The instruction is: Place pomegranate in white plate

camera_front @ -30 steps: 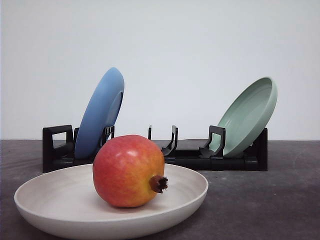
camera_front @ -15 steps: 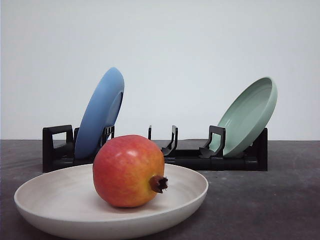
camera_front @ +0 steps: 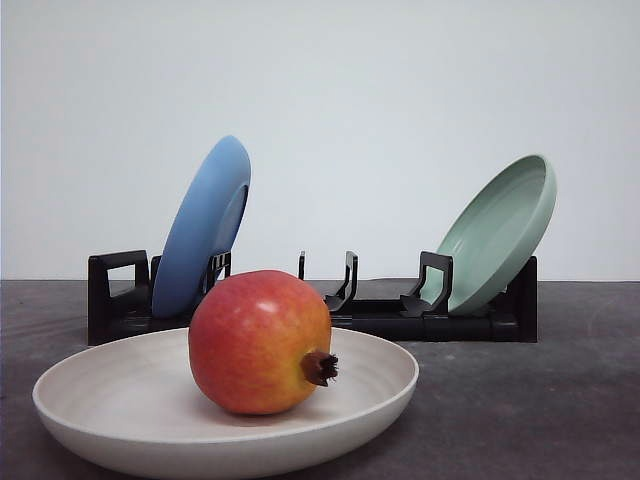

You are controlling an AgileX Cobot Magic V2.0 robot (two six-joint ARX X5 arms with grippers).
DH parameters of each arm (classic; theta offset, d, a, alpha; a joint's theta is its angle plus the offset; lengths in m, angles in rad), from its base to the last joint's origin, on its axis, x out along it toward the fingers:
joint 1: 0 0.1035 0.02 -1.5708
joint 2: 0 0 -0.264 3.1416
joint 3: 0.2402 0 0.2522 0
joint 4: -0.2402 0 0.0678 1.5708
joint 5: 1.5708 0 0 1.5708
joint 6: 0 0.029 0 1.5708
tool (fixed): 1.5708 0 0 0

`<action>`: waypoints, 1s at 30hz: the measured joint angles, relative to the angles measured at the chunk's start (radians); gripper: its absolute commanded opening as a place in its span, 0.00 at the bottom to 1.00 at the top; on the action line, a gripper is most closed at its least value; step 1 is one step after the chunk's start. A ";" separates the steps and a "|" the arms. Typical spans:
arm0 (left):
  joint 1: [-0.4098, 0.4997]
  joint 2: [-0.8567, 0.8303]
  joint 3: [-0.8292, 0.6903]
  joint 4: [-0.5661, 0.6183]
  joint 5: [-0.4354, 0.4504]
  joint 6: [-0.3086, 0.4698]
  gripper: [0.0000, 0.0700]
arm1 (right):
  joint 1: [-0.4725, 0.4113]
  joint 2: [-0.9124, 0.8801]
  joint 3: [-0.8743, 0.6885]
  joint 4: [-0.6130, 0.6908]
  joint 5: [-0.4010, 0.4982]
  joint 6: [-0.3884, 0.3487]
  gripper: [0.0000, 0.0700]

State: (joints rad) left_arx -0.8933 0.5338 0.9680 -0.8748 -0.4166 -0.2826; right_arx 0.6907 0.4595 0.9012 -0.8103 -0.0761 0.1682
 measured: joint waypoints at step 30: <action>0.772 -0.496 -0.837 0.755 0.442 0.455 0.00 | 0.000 0.000 0.000 0.000 0.000 0.000 0.03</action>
State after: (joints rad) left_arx -0.1217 0.0374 0.1311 -0.1194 0.0254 0.1722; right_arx 0.6907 0.4595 0.9012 -0.8101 -0.0765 0.1682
